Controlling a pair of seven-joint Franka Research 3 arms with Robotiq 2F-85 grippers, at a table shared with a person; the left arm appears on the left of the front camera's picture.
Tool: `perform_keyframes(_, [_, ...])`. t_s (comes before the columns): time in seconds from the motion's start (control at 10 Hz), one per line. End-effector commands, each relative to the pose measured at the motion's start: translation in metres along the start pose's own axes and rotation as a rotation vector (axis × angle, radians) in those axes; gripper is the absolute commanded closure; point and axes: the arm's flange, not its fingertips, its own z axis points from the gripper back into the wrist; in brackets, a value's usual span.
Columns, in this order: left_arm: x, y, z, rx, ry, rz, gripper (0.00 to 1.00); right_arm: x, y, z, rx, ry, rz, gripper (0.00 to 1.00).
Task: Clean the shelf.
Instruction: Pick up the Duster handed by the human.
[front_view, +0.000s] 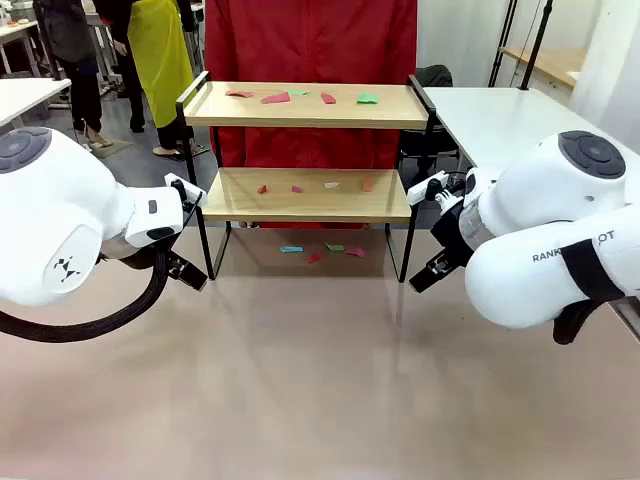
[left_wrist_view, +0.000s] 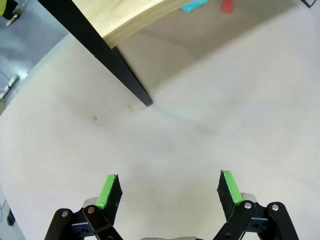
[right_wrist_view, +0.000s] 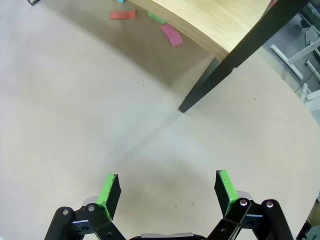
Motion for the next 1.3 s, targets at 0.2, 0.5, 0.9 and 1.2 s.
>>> perform_keyframes(0.2, [0.0,0.0,0.0,0.0,0.0,0.0,0.0,0.0,0.0,0.0,0.0,0.0,0.0,0.0])
perform_keyframes(0.5, [0.0,0.0,0.0,0.0,0.0,0.0,0.0,0.0,0.0,0.0,0.0,0.0,0.0,0.0])
perform_keyframes(0.9, [0.0,0.0,0.0,0.0,0.0,0.0,0.0,0.013,-0.008,0.015,0.095,-0.039,0.021,0.0])
perform_keyframes(1.2, [0.013,0.04,0.064,-0.106,-0.04,0.024,0.0,0.023,-0.059,0.079,0.17,-0.167,-0.036,0.0])
